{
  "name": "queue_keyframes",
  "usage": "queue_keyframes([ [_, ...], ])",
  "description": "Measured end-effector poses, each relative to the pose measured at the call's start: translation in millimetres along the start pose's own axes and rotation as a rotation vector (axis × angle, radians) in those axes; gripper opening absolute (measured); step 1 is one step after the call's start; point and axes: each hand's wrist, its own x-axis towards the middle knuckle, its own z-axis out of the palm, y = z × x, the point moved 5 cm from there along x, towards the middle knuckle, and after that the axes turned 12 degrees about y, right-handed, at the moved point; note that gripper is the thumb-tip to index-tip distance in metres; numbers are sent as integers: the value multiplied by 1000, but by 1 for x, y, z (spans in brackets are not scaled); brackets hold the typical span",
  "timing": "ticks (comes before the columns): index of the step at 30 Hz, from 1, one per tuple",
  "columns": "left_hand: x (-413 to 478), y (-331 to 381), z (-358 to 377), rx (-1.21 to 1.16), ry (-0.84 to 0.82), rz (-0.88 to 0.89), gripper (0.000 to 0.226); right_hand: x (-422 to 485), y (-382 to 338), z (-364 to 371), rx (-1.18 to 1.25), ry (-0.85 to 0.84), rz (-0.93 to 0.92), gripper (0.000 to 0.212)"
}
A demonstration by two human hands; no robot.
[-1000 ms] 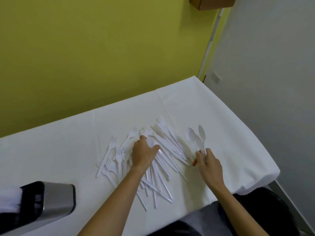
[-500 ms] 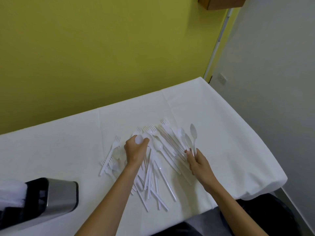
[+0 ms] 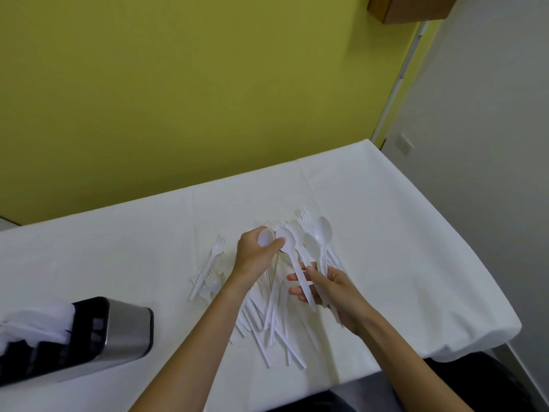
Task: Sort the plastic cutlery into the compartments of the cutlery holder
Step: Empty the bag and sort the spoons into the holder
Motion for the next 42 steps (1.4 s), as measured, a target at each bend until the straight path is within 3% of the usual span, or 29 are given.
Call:
queue_keyframes([
  [6, 8, 22, 0, -48, -77, 54, 10, 0, -14, 3, 16, -73, -60, 35],
  [14, 0, 30, 9, -46, -238, 21, 7, -10, -19, 2, 16, -196, -62, 44],
  [23, -12, 29, 8, -67, -298, 52, 28, -18, -16, 6, -49, -219, -44, 43],
  [32, -14, 28, 7, -57, -308, 37, 11, -25, -9, 7, -212, -323, -65, 68],
  [37, -13, 25, 5, 11, -266, 123, 34, -29, -6, 5, -226, -270, -42, 54],
  [40, -12, 25, 2, 15, -232, 156, 42, -29, -11, 5, -173, -141, -132, 29],
  [42, -13, 26, 0, 30, -210, 194, 46, -27, -13, 2, -173, -54, -187, 27],
])
